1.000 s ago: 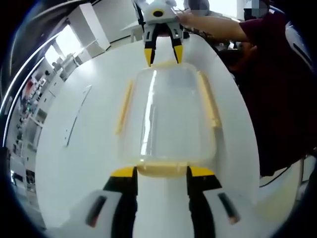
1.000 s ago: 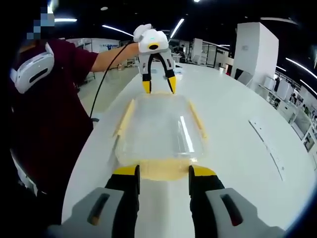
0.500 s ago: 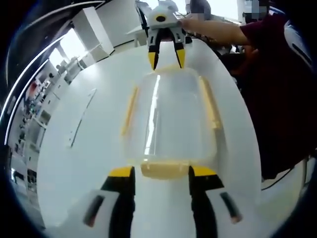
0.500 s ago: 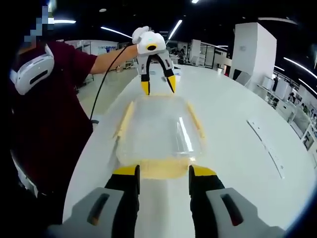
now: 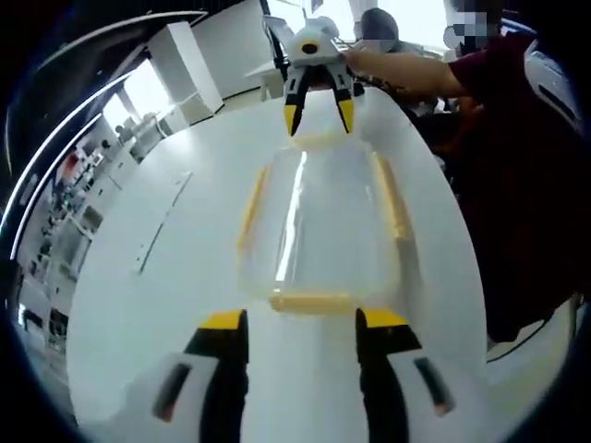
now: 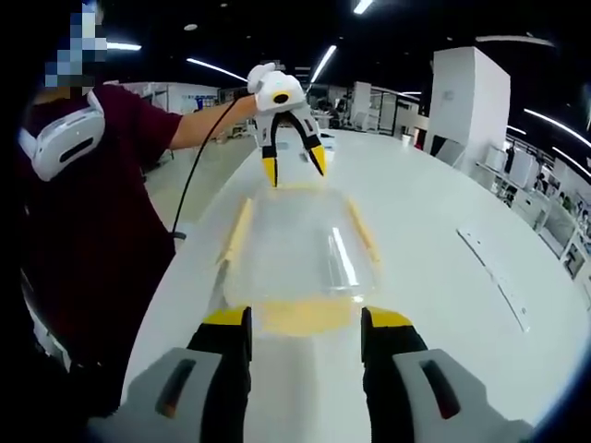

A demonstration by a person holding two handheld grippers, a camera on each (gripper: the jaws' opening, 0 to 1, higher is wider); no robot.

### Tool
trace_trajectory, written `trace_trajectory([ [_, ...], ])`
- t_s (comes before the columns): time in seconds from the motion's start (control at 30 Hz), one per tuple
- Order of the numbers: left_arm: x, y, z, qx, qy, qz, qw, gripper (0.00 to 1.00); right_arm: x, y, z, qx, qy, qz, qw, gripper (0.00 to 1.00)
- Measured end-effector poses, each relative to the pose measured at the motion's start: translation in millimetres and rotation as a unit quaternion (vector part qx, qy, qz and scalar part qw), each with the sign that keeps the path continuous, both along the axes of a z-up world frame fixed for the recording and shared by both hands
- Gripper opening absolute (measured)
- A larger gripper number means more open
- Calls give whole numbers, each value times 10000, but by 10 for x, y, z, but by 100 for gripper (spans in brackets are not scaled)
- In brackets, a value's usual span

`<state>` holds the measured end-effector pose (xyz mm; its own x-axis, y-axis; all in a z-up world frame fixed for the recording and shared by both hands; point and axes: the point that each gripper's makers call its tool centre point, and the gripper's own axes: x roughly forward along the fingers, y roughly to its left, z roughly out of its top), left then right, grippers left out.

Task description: Snap each plastic latch of the storage box into its locked position after aligning the lid with the box until every specified latch is closed and the lid sits flush.

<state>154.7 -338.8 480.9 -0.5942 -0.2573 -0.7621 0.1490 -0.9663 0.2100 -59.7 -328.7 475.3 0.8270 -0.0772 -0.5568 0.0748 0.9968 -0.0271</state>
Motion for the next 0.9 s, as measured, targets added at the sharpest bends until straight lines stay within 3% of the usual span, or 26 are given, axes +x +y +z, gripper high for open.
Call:
trace_trajectory([
  [0.17,-38,3,38,-14,121,-15,9999,46,39,17,14,-32,-32,37,10000,47],
  [0.4,-210,0,167,33,731,1,9973,47,173,50,82,-35,-308,81,9995,49],
  [0.63,-240,15,63,184,774,27,9968,47,324,58,70,-45,-347,181,9992,51],
  [0.9,-288,26,48,307,945,-4,9951,45,311,56,6,78,-248,156,9995,47],
])
